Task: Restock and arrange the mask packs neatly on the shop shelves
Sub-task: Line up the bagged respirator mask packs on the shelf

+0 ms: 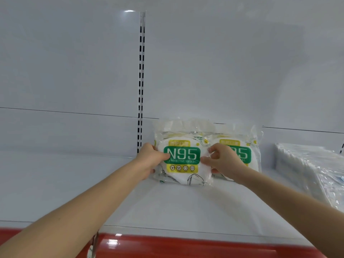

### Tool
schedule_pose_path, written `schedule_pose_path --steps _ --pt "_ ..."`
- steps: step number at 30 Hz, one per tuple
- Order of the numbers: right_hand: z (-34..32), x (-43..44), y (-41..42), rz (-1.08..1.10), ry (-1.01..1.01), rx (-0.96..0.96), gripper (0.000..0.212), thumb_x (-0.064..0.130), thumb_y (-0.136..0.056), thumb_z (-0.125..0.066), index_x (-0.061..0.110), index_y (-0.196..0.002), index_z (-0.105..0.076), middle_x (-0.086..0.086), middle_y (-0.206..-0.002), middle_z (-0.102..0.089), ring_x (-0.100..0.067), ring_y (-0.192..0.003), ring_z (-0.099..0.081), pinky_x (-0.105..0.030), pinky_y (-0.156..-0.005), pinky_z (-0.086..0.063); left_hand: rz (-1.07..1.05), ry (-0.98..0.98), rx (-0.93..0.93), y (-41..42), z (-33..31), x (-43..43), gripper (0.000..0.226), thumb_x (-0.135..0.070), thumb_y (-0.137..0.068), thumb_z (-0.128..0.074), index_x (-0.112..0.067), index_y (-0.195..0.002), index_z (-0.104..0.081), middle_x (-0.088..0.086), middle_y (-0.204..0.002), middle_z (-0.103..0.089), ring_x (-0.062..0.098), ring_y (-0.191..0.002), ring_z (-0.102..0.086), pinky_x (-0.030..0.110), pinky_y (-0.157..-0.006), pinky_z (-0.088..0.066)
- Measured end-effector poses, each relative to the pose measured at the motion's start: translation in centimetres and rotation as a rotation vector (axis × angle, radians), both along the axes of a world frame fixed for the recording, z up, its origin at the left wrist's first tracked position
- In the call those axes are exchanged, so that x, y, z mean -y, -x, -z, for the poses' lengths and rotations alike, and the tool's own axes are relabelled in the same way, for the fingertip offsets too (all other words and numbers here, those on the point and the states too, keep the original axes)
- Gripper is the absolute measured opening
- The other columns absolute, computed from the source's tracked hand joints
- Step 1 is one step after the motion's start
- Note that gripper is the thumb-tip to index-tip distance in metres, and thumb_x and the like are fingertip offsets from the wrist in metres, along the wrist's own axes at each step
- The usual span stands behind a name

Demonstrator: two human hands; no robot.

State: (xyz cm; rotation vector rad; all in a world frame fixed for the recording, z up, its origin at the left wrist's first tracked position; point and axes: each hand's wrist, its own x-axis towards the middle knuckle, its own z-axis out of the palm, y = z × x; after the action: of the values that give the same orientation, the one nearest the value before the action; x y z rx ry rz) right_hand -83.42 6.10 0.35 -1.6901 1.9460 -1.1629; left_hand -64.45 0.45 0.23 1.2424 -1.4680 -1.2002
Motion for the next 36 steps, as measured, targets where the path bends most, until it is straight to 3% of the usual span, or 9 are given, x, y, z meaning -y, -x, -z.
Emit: schedule_pose_path --steps 5,8,12,15,17,20,25,32,36 --pt "0.4 0.1 0.0 0.008 -0.015 -0.008 0.027 0.023 -0.087 -0.064 0.012 -0.106 -0.048 0.001 -0.077 -0.057 -0.013 -0.066 -0.058 -0.035 -0.076 -0.057 0.015 0.014 0.022 0.3 0.1 0.1 0.019 -0.006 -0.086 -0.063 -0.009 -0.092 -0.045 0.012 -0.102 -0.057 0.022 -0.085 -0.051 0.026 -0.055 -0.035" --pt "0.5 -0.2 0.2 0.002 -0.031 -0.003 0.036 0.028 -0.086 -0.064 0.010 -0.113 -0.048 0.001 -0.080 -0.061 -0.015 -0.072 -0.060 -0.035 -0.077 -0.055 0.007 0.077 0.110 0.2 -0.1 -0.5 0.025 -0.011 -0.087 -0.063 -0.011 -0.094 -0.039 0.003 -0.092 -0.051 0.010 -0.074 -0.047 0.025 -0.056 -0.036" --pt "-0.3 -1.1 1.1 0.076 0.012 -0.215 0.054 0.039 -0.086 -0.062 0.006 -0.126 -0.046 -0.010 -0.107 -0.067 -0.024 -0.095 -0.063 -0.033 -0.080 -0.047 -0.077 0.436 0.541 -1.2 -0.5 -2.2 0.035 -0.029 -0.089 -0.059 -0.005 -0.103 -0.038 0.001 -0.086 -0.045 0.013 -0.075 -0.046 0.026 -0.059 -0.036" --pt "-1.5 -2.3 1.4 0.144 0.182 -0.345 0.043 0.038 -0.086 -0.061 0.010 -0.118 -0.056 -0.006 -0.112 -0.063 -0.021 -0.099 -0.058 -0.031 -0.084 -0.045 -0.039 0.754 0.842 -3.1 0.1 -4.3 0.057 -0.055 -0.086 -0.041 -0.003 -0.103 -0.053 0.006 -0.102 -0.054 0.024 -0.098 -0.053 0.034 -0.080 -0.043" --pt "-2.0 -3.3 0.3 0.095 0.233 -0.386 0.034 0.035 -0.087 -0.060 0.012 -0.113 -0.061 0.002 -0.104 -0.063 -0.015 -0.098 -0.056 -0.027 -0.083 -0.042 0.003 0.832 0.866 -4.5 0.5 -6.3 0.080 -0.067 -0.073 -0.019 -0.007 -0.102 -0.064 0.005 -0.103 -0.062 0.022 -0.099 -0.057 0.036 -0.084 -0.045" --pt "-1.8 -4.1 -3.1 -0.085 0.216 -0.425 0.026 0.031 -0.088 -0.060 0.015 -0.107 -0.064 0.010 -0.093 -0.059 -0.009 -0.094 -0.058 -0.020 -0.079 -0.037 0.034 0.836 0.813 -7.2 1.0 -8.3 0.080 -0.067 -0.072 -0.014 -0.016 -0.097 -0.070 0.000 -0.100 -0.068 0.017 -0.098 -0.060 0.037 -0.084 -0.048" --pt "-1.0 -3.8 -11.6 -0.312 0.205 -0.489 0.021 0.032 -0.087 -0.060 0.017 -0.101 -0.065 0.010 -0.090 -0.061 -0.009 -0.095 -0.060 -0.021 -0.083 -0.042 -0.008 0.784 0.778 -14.6 1.5 -10.4 0.077 -0.068 -0.072 -0.016 -0.022 -0.101 -0.070 -0.007 -0.100 -0.069 0.011 -0.093 -0.061 0.037 -0.084 -0.049" --pt "-1.5 -2.7 -28.3 -0.486 0.249 -0.510 0.023 0.034 -0.088 -0.059 0.016 -0.102 -0.064 0.007 -0.093 -0.063 -0.008 -0.090 -0.059 -0.019 -0.080 -0.040 -0.200 0.715 0.857 -31.5 1.0 -13.6 0.057 -0.060 -0.079 -0.032 -0.023 -0.100 -0.070 -0.006 -0.099 -0.069 0.014 -0.095 -0.061 0.036 -0.084 -0.049" --pt "-1.6 -2.2 -39.5 -0.601 0.268 -0.518 0.024 0.032 -0.089 -0.059 0.013 -0.103 -0.063 0.003 -0.095 -0.063 -0.013 -0.094 -0.060 -0.020 -0.082 -0.043 -0.319 0.713 0.898 -42.4 0.4 -15.7 0.065 -0.066 -0.075 -0.026 -0.023 -0.092 -0.072 -0.008 -0.088 -0.070 0.012 -0.083 -0.063 0.033 -0.077 -0.049"
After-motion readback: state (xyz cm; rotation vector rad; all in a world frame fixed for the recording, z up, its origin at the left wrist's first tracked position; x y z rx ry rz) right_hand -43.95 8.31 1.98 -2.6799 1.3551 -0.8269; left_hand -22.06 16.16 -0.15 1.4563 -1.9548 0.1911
